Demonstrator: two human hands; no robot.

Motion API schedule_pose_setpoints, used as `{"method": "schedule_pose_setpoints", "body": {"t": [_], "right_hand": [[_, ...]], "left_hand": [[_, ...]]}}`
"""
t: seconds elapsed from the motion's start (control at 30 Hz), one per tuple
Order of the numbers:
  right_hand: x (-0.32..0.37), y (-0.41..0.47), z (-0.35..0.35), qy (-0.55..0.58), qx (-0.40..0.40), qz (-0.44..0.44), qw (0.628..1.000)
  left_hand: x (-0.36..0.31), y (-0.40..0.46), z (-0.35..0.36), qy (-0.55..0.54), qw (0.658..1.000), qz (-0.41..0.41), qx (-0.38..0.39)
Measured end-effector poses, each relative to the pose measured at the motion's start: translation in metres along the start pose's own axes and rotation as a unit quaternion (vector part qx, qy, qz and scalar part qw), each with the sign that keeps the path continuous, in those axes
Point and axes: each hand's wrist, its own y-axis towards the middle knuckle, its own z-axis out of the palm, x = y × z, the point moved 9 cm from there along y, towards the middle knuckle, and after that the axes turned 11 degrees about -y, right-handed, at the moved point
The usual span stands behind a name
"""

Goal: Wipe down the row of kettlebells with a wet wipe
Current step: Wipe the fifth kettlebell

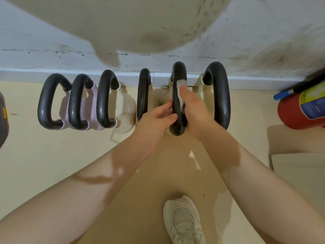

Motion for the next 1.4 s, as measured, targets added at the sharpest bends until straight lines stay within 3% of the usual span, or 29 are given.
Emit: {"method": "schedule_pose_setpoints", "body": {"t": [0.13,0.33,0.5,0.73,0.87,1.0,1.2,1.33,1.4], "right_hand": [[-0.007,-0.017,0.002,-0.045,0.037,-0.046,0.997],[0.000,-0.020,0.002,-0.090,-0.013,-0.097,0.991],[-0.013,-0.022,0.000,-0.107,0.064,-0.116,0.985],[-0.026,-0.033,0.006,-0.129,-0.006,-0.204,0.970],[-0.029,-0.042,0.005,-0.182,-0.040,-0.299,0.936],[-0.047,-0.039,0.003,-0.233,-0.096,-0.288,0.924],[-0.025,-0.047,0.006,-0.122,-0.090,-0.304,0.941],[-0.049,-0.043,0.014,-0.206,-0.068,-0.286,0.933],[-0.044,-0.042,0.011,-0.169,-0.060,-0.268,0.947]], "left_hand": [[-0.004,0.003,-0.002,0.028,1.000,0.013,-0.006],[0.000,0.005,-0.007,0.051,0.998,-0.020,-0.021],[0.012,0.006,-0.010,0.037,0.997,-0.056,-0.039],[0.011,0.006,-0.010,0.045,0.997,-0.052,-0.024],[0.009,0.009,-0.010,0.072,0.997,-0.040,-0.013],[0.008,0.010,-0.012,0.084,0.995,-0.048,-0.016],[0.010,0.006,-0.009,0.038,0.997,-0.072,-0.019],[0.008,0.003,-0.005,0.024,0.997,-0.076,-0.011],[0.008,0.005,-0.006,0.021,0.996,-0.082,-0.008]]}}
